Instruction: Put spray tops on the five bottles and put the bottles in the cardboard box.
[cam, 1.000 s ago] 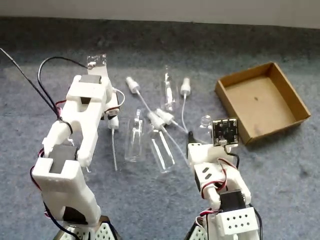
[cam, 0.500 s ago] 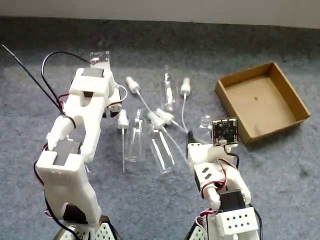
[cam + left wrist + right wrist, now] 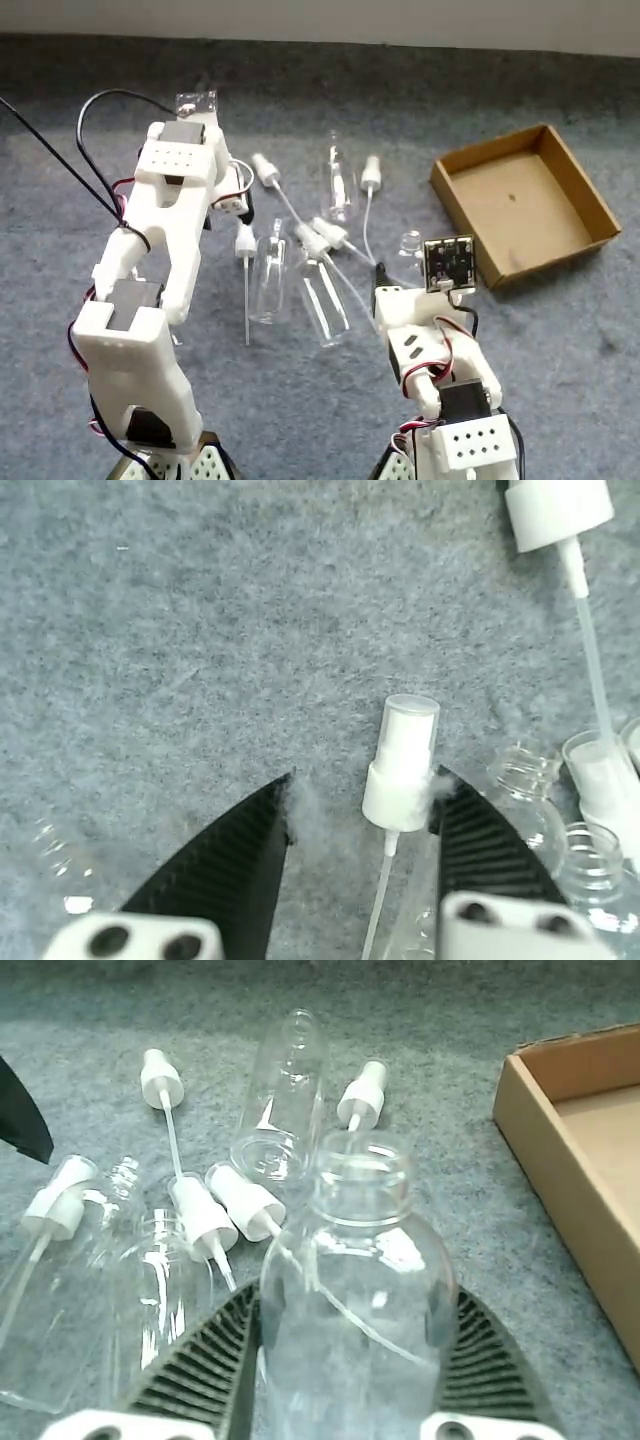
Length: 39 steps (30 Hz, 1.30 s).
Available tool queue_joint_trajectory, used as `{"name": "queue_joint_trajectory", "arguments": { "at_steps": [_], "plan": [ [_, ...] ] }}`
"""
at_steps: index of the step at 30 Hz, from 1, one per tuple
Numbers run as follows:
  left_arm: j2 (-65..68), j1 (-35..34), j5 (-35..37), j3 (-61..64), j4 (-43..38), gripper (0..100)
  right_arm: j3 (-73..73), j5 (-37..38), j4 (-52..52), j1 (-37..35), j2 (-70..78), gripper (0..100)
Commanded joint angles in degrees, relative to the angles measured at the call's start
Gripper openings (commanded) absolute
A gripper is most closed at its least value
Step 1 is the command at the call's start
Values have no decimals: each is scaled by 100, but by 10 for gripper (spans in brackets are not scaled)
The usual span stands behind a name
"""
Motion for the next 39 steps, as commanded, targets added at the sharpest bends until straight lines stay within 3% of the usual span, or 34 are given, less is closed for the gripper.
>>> {"name": "queue_joint_trajectory", "arguments": {
  "at_steps": [1, 7, 12, 18, 30, 36, 39],
  "plan": [
    [-22, 180, 62, 48, -211, 206, -31, -18, -145, -48, -75, 159],
    [-22, 215, 62, 760, -1099, 206, 215, -9, -163, -48, -75, 159],
    [-22, 242, 62, 971, -1275, 196, 215, -9, -163, -48, -75, 159],
    [-22, 242, 53, 971, -1266, 34, 215, -9, -163, -48, -75, 159],
    [-22, 233, 53, 1235, -1266, 67, 215, -9, -163, -48, -75, 159],
    [-22, 233, 44, 1262, -1231, 192, 215, -9, -163, -48, -75, 159],
    [-22, 233, 44, 1262, -1257, 202, 215, -9, -163, -48, -84, 159]
  ]
}}
